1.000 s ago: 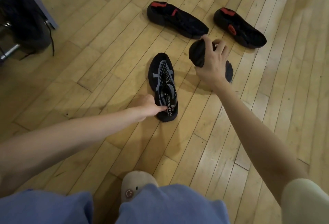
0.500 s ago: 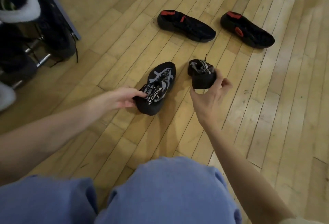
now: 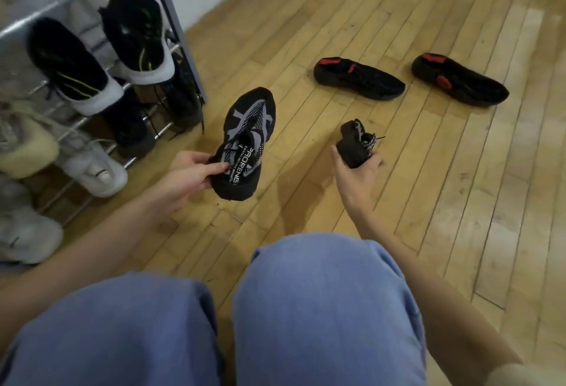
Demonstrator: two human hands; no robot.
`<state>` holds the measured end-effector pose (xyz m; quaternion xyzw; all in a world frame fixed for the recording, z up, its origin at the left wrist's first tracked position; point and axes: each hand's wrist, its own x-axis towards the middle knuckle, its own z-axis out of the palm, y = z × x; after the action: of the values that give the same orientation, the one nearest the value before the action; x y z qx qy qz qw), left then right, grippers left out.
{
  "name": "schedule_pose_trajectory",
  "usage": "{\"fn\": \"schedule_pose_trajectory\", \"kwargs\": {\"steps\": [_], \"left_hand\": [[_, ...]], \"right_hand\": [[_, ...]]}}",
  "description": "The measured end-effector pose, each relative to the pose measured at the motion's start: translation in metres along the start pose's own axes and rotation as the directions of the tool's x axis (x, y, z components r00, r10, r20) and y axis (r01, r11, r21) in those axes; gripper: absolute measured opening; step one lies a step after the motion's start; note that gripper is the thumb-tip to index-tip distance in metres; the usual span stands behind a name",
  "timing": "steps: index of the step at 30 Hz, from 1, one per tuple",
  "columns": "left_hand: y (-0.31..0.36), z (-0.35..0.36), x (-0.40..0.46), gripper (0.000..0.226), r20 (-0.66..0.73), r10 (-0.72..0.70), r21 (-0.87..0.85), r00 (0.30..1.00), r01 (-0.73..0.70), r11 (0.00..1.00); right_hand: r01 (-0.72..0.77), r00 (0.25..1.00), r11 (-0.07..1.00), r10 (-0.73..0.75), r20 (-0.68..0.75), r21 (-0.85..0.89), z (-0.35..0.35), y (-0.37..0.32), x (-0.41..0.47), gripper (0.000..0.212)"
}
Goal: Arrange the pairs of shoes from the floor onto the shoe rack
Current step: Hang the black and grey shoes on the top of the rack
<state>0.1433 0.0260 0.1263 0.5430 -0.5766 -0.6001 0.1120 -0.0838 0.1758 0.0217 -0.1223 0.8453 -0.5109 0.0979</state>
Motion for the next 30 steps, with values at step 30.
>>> {"fn": "schedule_pose_trajectory", "kwargs": {"steps": [30], "left_hand": [[0.154, -0.169, -0.139, 0.007, -0.636, 0.411, -0.251, 0.653, -0.679, 0.69]], "right_hand": [[0.793, 0.317, 0.249, -0.948, -0.028, 0.555, 0.091, -0.359, -0.053, 0.062]]}}
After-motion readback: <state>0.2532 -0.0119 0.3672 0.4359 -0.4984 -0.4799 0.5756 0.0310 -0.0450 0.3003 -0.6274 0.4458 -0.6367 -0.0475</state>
